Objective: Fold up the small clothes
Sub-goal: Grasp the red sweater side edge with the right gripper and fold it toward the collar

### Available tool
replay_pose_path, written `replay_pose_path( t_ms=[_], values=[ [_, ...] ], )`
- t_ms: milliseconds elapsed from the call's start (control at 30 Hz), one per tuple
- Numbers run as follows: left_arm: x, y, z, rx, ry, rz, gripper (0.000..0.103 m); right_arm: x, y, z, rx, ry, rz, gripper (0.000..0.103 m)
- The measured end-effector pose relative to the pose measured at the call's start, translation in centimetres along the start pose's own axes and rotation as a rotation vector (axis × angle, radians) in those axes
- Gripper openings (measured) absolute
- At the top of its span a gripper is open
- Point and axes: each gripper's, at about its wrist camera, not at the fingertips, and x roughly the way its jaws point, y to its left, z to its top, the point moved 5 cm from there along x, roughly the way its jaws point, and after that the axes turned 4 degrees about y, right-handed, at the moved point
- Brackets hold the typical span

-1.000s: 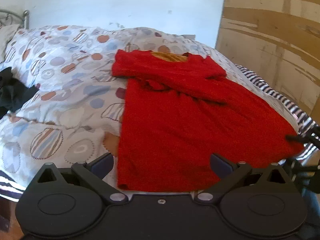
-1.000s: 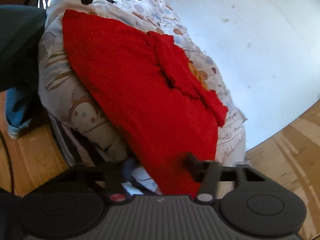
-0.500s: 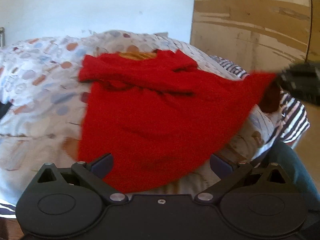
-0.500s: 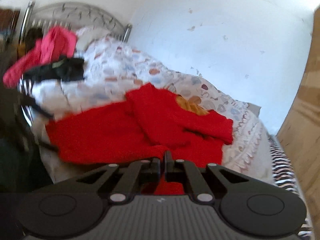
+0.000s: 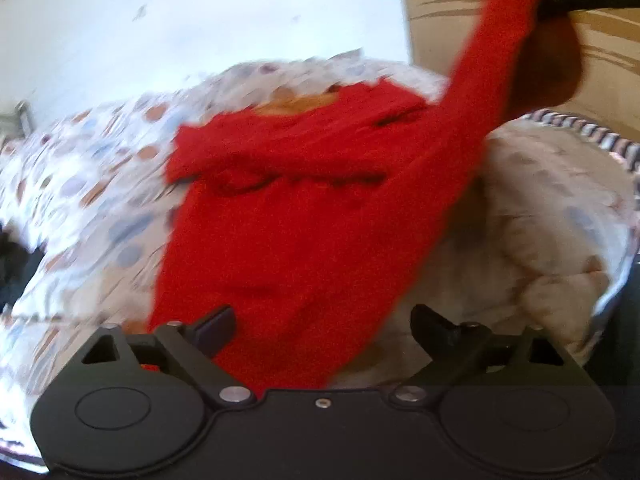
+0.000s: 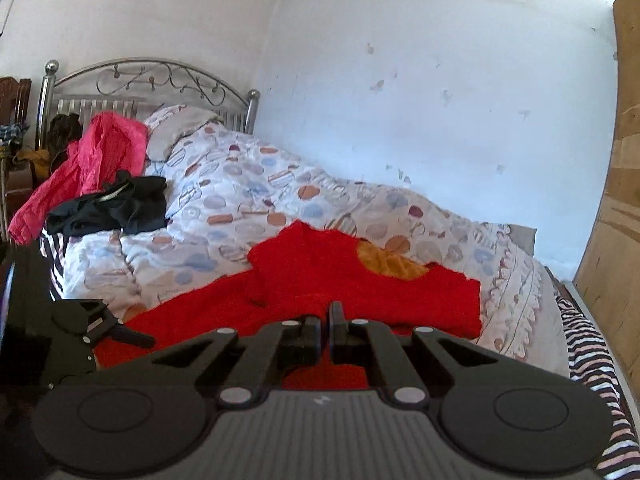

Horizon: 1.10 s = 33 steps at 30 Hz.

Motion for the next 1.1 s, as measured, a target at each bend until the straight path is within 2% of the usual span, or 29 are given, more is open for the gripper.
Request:
replay_pose_path(
  t_ms=[167, 267, 433, 633, 700, 767, 867, 1000, 1100],
  values=[
    [0.0, 4.0, -0.6, -0.119, 0.038, 0.053, 0.088, 0.0, -0.9, -0.4, 0.035, -0.012, -0.017, 0.004],
    [-0.6, 5.2, -0.6, -0.136, 0.029, 0.075, 0.087, 0.1, -1.4, -1.0, 0.061, -0.003, -0.034, 0.004],
    [-1.4, 5.8, -0.2, -0.097, -0.015, 0.131, 0.088, -0.1, -1.6, -2.0, 0.078, 0.019, -0.041, 0.004],
    [-2.8, 5.2, -0.2, 0.028, -0.126, 0.209, 0.087, -0.8, -1.7, -3.3, 0.096, 0.043, -0.052, 0.004],
    [-3.1, 5.0, -0.3, 0.066, -0.153, 0.196, 0.079, -1.1, -1.7, -3.9, 0.1, 0.052, -0.059, 0.004],
    [-3.5, 4.6, -0.5, 0.119, -0.182, 0.182, 0.064, -1.4, -1.3, -4.7, 0.083, 0.062, -0.074, 0.004],
    [-3.8, 3.8, -0.9, 0.216, -0.216, 0.184, 0.053, -2.0, -0.6, -5.9, 0.057, 0.07, -0.101, 0.004],
    [-3.2, 3.5, -1.7, 0.289, -0.195, 0.203, 0.046, -2.7, -0.1, -7.0, 0.046, 0.065, -0.144, 0.004],
    [-2.5, 3.9, -2.4, 0.296, -0.155, 0.195, 0.032, -2.9, 0.1, -7.4, 0.056, 0.06, -0.155, 0.004]
  ],
)
